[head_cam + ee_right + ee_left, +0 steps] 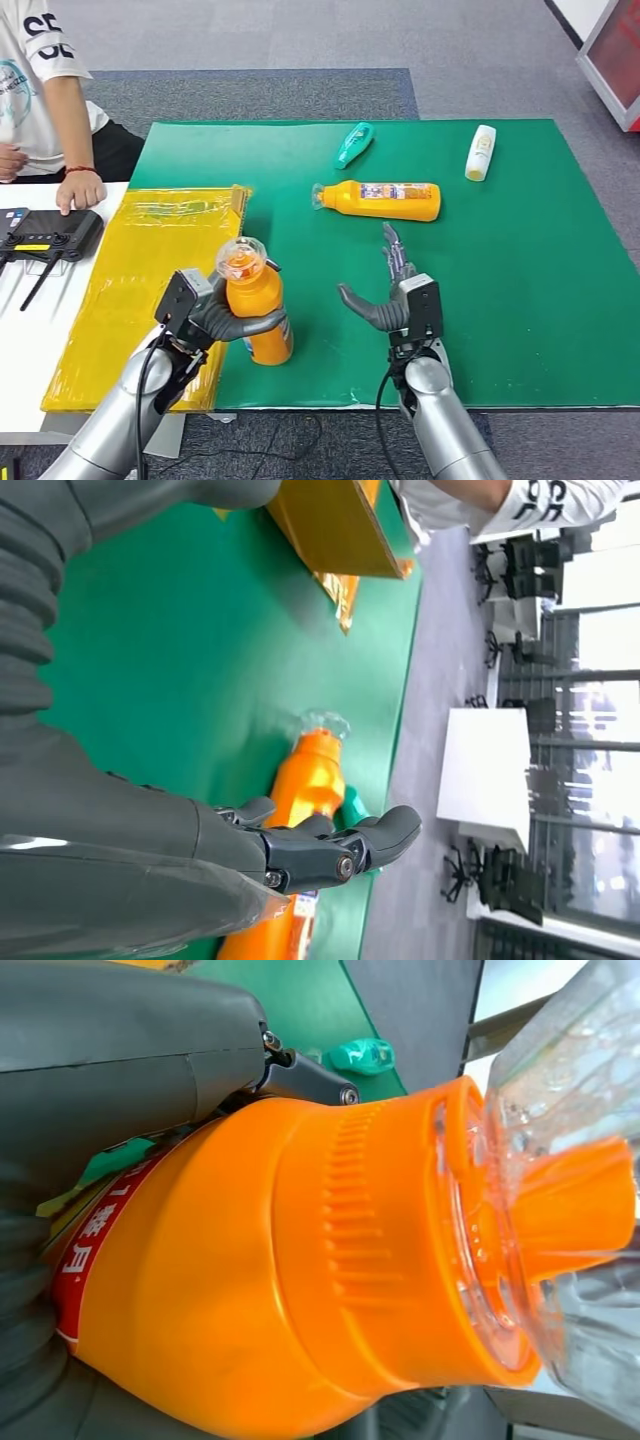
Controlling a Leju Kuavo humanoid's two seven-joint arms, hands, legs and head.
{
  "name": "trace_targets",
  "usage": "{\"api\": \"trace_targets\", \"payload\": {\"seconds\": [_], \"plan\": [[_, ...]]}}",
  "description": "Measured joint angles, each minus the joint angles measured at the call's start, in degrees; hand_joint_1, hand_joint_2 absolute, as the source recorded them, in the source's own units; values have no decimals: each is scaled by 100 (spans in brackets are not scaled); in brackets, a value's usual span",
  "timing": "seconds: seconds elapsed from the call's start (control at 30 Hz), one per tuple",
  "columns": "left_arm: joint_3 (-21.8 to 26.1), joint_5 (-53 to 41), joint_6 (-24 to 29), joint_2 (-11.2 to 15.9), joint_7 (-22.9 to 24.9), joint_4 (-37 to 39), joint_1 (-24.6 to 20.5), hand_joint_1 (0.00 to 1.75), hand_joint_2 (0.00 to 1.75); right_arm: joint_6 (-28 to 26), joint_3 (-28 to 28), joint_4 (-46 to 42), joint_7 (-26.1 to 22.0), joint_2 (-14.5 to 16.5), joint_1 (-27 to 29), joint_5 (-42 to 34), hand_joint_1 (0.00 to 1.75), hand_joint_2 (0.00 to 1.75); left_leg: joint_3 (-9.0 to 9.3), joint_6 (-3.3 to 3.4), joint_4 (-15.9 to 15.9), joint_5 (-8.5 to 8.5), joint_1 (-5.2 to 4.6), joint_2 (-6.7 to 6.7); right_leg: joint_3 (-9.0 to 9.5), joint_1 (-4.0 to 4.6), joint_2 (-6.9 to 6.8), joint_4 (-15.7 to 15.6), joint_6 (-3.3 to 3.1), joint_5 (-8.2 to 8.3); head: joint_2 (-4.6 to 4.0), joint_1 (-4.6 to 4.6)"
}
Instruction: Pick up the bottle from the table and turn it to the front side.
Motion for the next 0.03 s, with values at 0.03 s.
{"api": "trace_targets", "payload": {"seconds": [0.03], "plan": [[-1, -24, 11, 4, -1, -6, 2, 175, 175, 0, -14, -20, 0, -2, 8, -1, 0, 175, 0, 0, 0, 0, 0, 0, 0, 0, 0, 0, 0, 0, 0, 0]]}}
